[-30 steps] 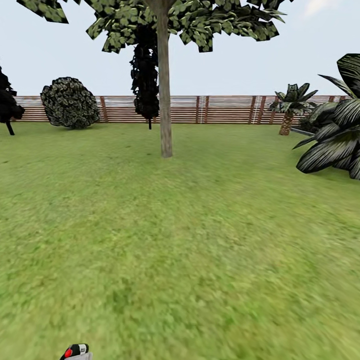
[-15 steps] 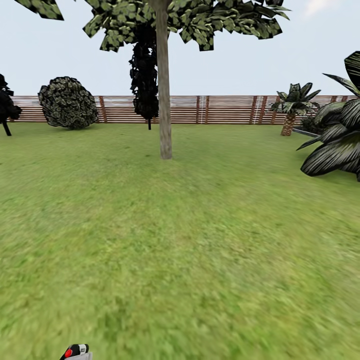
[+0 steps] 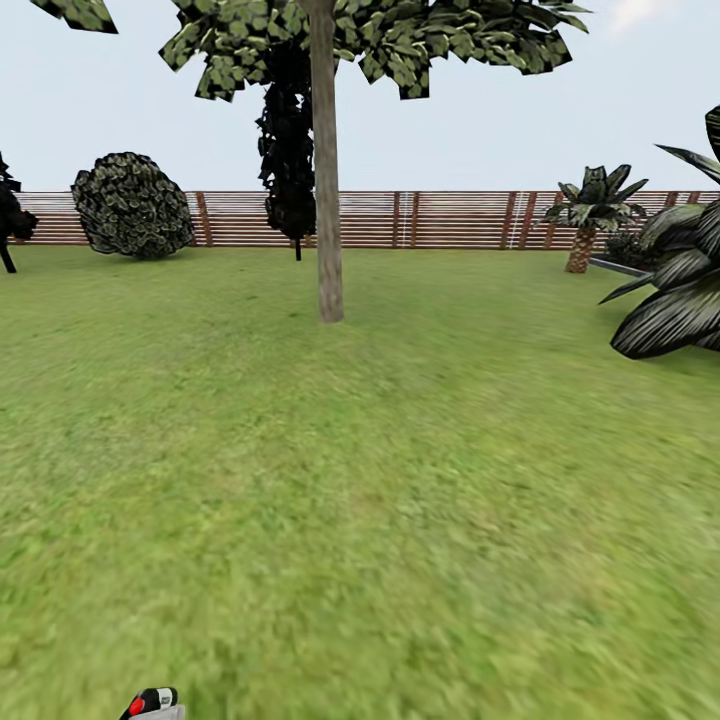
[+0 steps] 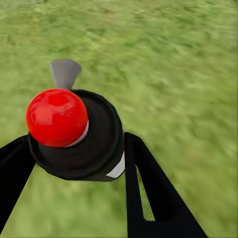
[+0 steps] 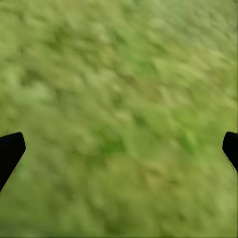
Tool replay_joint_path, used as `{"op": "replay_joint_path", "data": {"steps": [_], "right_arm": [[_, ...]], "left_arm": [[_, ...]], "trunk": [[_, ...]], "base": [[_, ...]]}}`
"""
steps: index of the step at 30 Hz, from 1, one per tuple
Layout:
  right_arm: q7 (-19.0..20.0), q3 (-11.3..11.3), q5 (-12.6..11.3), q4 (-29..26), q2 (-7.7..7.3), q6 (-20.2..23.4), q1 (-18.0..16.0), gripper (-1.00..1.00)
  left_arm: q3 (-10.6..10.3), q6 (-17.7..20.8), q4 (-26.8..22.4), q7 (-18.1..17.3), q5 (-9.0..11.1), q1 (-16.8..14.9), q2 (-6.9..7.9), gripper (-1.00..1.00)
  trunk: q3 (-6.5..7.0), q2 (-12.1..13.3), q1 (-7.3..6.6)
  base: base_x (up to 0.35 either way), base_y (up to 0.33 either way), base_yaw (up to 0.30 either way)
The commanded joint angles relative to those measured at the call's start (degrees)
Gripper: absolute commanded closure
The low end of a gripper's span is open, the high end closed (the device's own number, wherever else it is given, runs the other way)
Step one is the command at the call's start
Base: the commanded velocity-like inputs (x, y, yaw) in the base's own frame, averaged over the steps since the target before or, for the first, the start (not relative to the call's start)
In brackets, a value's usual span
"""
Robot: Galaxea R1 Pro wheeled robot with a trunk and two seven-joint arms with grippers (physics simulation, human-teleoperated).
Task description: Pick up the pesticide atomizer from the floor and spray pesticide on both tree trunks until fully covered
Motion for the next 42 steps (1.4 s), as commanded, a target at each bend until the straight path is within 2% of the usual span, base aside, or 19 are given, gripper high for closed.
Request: {"op": "replay_joint_path", "data": {"steps": [1,42], "right_arm": [[-0.6,0.3,0.4,0.1,0.01,0.0,0.0,-1.0],[-0.6,0.3,0.4,0.1,0.01,0.0,0.0,-1.0]], "left_arm": [[-0.2,-0.2,0.0,0.0,0.5,0.0,0.02,1.0],[-0.2,-0.2,0.0,0.0,0.5,0.0,0.02,1.0]], "trunk": [[-0.05,0.0,0.02],[-0.05,0.0,0.02]], "base": [[0.341,0.0,0.0],[0.341,0.0,0.0]]}}
